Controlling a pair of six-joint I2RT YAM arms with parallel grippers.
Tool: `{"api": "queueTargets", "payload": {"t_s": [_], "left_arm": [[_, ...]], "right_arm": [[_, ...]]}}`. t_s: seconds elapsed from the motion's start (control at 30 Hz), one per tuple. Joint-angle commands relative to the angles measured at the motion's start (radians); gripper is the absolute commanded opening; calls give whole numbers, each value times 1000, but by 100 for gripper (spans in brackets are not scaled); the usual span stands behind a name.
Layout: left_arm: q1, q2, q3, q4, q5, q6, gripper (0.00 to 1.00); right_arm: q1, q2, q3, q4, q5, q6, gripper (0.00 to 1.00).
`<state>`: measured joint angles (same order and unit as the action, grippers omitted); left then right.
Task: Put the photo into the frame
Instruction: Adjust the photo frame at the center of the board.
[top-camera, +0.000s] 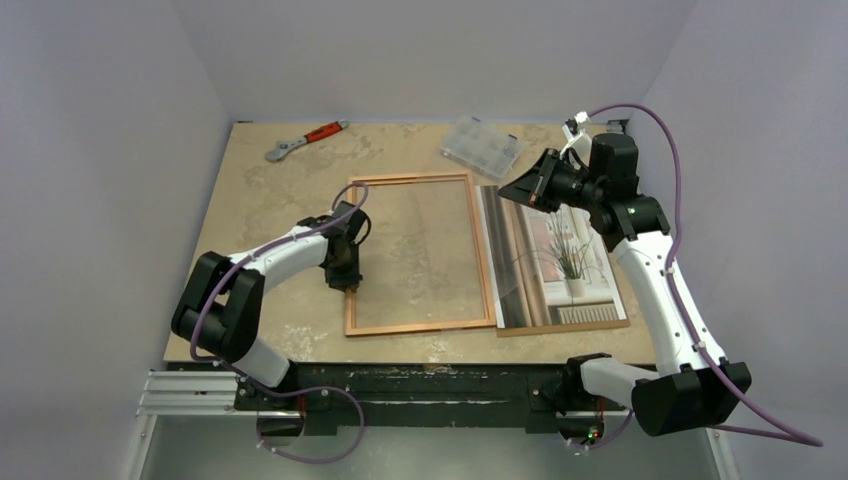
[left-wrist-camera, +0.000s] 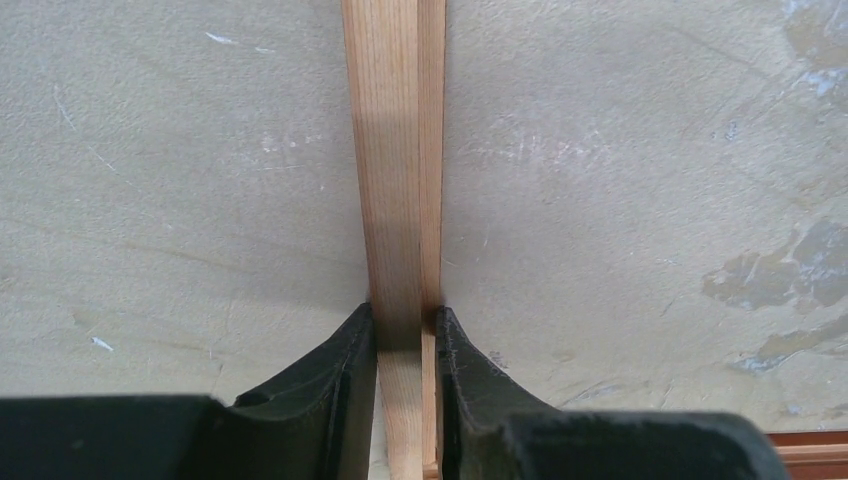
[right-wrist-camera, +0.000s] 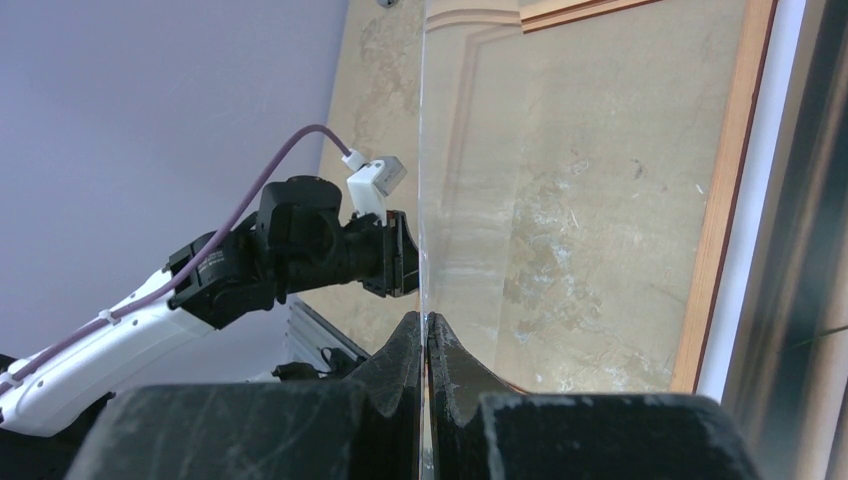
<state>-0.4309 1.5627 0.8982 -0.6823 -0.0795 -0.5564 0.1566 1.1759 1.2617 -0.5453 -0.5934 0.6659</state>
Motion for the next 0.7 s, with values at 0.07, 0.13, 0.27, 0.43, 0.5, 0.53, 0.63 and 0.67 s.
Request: {"api": "queueTargets", "payload": {"t_s": [0.07,0.13,0.27,0.43,0.5,0.53,0.63,0.67], "left_arm": [[-39,-12,15,15,-14,32,0],[-46,-26,-1,25,-8,24,0],[-54,-62,-29,44,-8,5,0],[-54,-193,-67,69,31,-19,65],[-53,-264,-73,73,55,-27,82],[-52,-296,-75,73,71,-31,86],[-35,-403,-83,75,133,-44,90],[-23,-431,-89,80,164,-48,91]], "right_arm": [[-1,-31,9,39,-4,-2,0],[0,-32,1,45,-3,1,0],[0,-32,-18,56,-5,-7,0],[-1,-43,-50,61,-8,-37,0],[-1,-51,-65,67,-10,-47,0],[-1,-54,-74,72,-9,-51,0],[0,-68,-112,105,-16,-38,0],[0,-71,-125,120,-18,-30,0]]}}
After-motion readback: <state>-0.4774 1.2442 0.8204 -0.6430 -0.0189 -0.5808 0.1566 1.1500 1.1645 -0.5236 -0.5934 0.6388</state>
